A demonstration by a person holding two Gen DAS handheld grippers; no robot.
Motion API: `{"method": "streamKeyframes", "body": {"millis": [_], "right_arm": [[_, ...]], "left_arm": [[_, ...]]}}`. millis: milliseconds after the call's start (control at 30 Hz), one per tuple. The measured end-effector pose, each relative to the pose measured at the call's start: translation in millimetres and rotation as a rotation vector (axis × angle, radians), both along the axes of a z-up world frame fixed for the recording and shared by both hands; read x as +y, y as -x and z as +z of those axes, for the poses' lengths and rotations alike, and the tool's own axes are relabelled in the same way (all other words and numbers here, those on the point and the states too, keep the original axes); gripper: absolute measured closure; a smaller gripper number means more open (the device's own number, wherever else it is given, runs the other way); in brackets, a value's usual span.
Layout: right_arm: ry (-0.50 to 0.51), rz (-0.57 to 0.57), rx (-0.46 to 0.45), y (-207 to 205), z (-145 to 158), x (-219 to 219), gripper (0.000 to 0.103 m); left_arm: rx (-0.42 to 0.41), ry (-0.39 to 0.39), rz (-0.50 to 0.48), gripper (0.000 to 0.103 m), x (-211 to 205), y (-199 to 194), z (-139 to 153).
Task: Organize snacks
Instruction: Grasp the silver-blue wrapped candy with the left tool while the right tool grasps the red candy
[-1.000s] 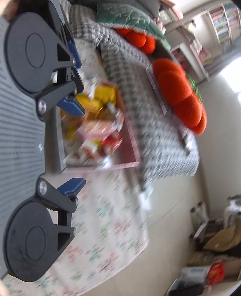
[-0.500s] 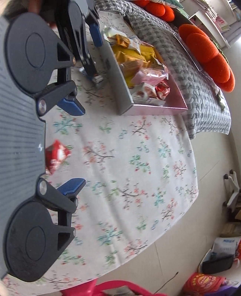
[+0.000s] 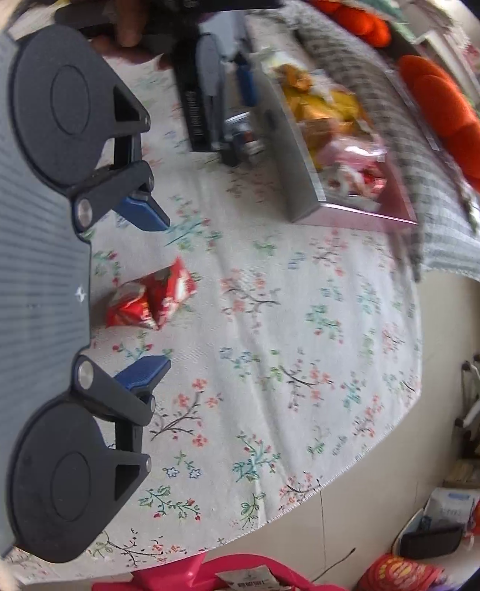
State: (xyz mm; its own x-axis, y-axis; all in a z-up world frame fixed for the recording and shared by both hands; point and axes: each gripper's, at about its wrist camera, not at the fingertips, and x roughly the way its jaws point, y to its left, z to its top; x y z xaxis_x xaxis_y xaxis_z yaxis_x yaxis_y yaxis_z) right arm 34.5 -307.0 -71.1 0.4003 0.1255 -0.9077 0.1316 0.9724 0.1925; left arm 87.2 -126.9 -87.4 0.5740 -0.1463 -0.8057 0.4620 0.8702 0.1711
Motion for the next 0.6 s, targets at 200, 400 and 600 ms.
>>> {"method": "streamKeyframes", "body": {"millis": [200,400,600], "right_arm": [[0.039,0.041,0.057,-1,-13,6,0.075],[0.042,0.061,0.027,0,-8,12,0.078],[0.041,0.062,0.016,-2,-7,14,0.078]], "left_arm": [[0.031,0.042,0.01,0.071,1,1,3],[0.05,0.086,0.066,0.074,16,-4,7],[0.037,0.077,0.072,0.075,17,-2,7]]}}
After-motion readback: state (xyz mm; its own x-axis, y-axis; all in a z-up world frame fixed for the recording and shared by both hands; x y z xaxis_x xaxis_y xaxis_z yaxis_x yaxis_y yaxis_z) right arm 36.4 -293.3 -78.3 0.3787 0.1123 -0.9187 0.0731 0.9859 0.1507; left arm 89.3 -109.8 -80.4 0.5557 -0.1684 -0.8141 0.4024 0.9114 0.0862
